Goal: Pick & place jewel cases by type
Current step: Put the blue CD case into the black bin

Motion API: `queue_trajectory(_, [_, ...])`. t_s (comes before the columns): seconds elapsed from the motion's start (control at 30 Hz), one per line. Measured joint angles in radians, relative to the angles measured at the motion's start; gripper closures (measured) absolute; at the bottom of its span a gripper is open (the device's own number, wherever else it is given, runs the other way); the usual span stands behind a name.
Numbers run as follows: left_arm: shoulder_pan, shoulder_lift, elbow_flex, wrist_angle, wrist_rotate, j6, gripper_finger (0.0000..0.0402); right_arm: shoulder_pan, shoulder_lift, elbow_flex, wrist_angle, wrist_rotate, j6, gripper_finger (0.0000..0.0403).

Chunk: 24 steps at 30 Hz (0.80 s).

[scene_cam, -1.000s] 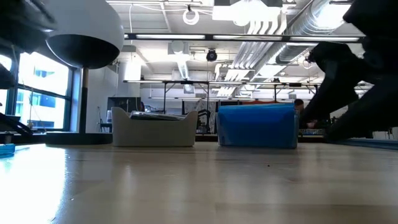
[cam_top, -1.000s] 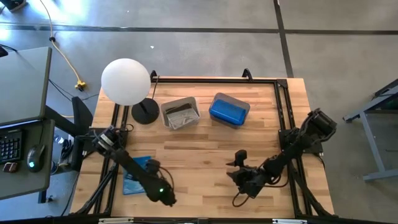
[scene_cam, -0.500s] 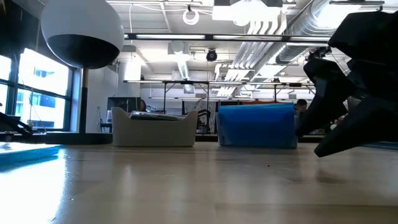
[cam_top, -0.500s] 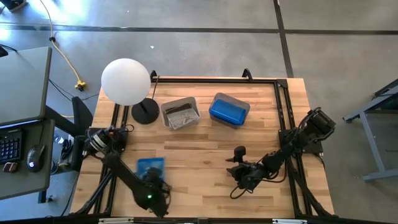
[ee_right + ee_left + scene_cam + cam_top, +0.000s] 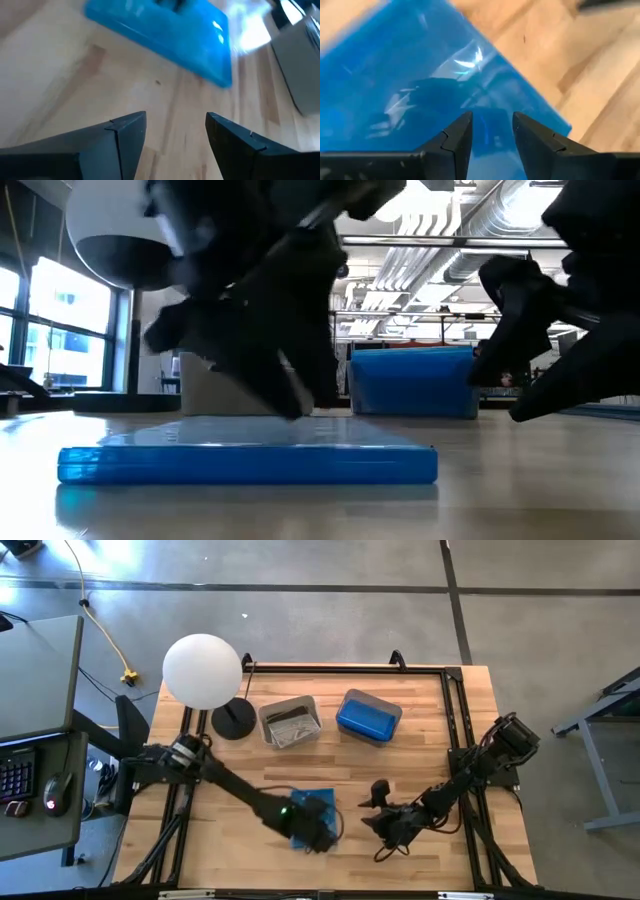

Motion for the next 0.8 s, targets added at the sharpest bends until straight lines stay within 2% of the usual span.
queue_trajectory(0.1, [0.035, -0.008, 0.059, -0.055, 0.037, 0.065, 0.0264, 0.000, 0.000, 0.000, 0.038, -0.062, -0.148, 0.0202])
queue_trajectory(0.23, [0.061, -0.007, 0.205, -0.312, 0.112, 0.096, 0.0264, -0.002, 0.000, 0.000, 0.095, -0.099, -0.447, 0.0202])
queue_trajectory(0.3, [0.055, -0.013, 0.272, -0.434, 0.129, 0.045, 0.0264, -0.015, 0.000, 0.000, 0.146, -0.119, -0.509, 0.0202])
queue_trajectory(0.47, [-0.016, -0.009, 0.357, -0.724, 0.023, -0.186, 0.0264, -0.067, 0.000, 0.002, 0.180, -0.341, -0.510, 0.0206])
queue_trajectory(0.63, [-0.130, -0.010, 0.339, -0.957, -0.030, -0.476, 0.0264, -0.133, 0.000, 0.002, 0.226, -0.366, -0.509, 0.0219])
queue_trajectory(0.73, [-0.212, -0.011, 0.282, -0.995, -0.073, -0.703, 0.0264, -0.166, 0.000, 0.002, 0.226, -0.439, -0.522, 0.0223])
queue_trajectory(0.8, [-0.259, -0.011, 0.242, -0.981, -0.141, -0.845, 0.0264, -0.173, 0.000, 0.002, 0.230, -0.466, -0.566, 0.0224])
